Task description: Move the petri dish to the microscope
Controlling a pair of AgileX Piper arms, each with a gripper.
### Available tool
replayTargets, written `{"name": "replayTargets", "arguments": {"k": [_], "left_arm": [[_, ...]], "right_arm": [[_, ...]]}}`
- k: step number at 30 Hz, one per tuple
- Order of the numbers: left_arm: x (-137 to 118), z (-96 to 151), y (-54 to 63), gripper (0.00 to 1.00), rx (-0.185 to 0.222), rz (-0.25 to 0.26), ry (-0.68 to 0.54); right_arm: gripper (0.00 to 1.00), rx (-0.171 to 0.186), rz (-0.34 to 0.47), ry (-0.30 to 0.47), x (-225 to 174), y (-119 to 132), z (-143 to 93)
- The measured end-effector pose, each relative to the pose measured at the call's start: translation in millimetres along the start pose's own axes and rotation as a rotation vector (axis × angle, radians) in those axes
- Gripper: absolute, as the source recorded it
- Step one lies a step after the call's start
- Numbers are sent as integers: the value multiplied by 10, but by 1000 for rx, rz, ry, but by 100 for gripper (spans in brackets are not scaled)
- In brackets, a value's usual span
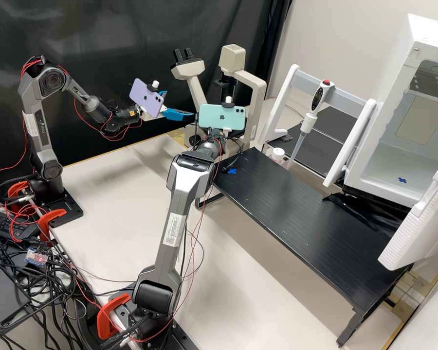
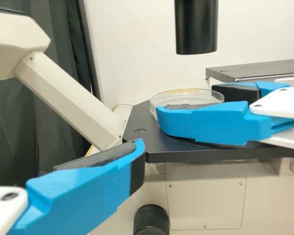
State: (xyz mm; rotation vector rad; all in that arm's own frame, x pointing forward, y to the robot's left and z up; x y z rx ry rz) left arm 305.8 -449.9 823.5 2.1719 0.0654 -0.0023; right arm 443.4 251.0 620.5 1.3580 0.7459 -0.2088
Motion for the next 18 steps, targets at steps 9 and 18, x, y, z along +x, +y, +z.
{"name": "replayTargets", "arguments": {"k": [9,18], "left_arm": [[0,0,0,100,0,0,0],[0,0,0,100,0,0,0]], "right_arm": [[100,15,-12,3,-104,-29,-2],[100,10,8,59,-535,-14,-9]]}}
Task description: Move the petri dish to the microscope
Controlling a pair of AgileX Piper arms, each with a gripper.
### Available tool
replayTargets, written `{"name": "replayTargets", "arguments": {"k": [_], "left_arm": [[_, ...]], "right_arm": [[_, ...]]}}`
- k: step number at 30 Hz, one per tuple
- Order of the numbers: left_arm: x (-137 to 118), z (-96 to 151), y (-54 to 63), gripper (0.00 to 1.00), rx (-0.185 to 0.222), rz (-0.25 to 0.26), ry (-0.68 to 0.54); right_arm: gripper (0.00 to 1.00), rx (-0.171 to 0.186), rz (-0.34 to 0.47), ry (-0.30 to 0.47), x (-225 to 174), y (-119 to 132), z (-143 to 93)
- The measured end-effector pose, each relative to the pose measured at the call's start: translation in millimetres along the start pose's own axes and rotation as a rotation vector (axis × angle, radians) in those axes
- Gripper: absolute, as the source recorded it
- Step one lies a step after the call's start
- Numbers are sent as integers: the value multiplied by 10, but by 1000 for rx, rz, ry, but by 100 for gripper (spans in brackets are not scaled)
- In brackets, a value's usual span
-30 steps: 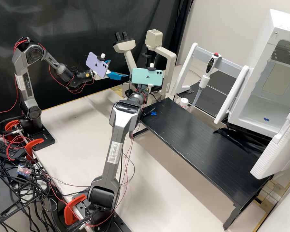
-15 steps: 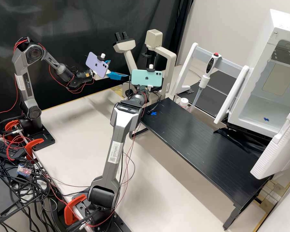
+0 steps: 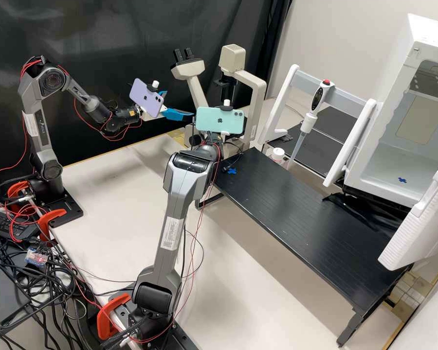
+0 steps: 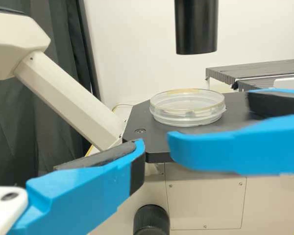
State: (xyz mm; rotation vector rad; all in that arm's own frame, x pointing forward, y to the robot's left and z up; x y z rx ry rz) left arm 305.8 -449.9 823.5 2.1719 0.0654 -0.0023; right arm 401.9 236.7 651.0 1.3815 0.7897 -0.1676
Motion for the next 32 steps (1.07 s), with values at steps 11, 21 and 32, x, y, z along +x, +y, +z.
{"name": "replayTargets", "arguments": {"k": [11,21,32], "left_arm": [[0,0,0,100,0,0,0],[0,0,0,100,0,0,0],[0,0,0,100,0,0,0]], "right_arm": [[100,-117,148,134,-1051,-77,-157],[100,-175,493,214,-2057,19,34],[100,-60,706,-152,-2648,109,718]]}}
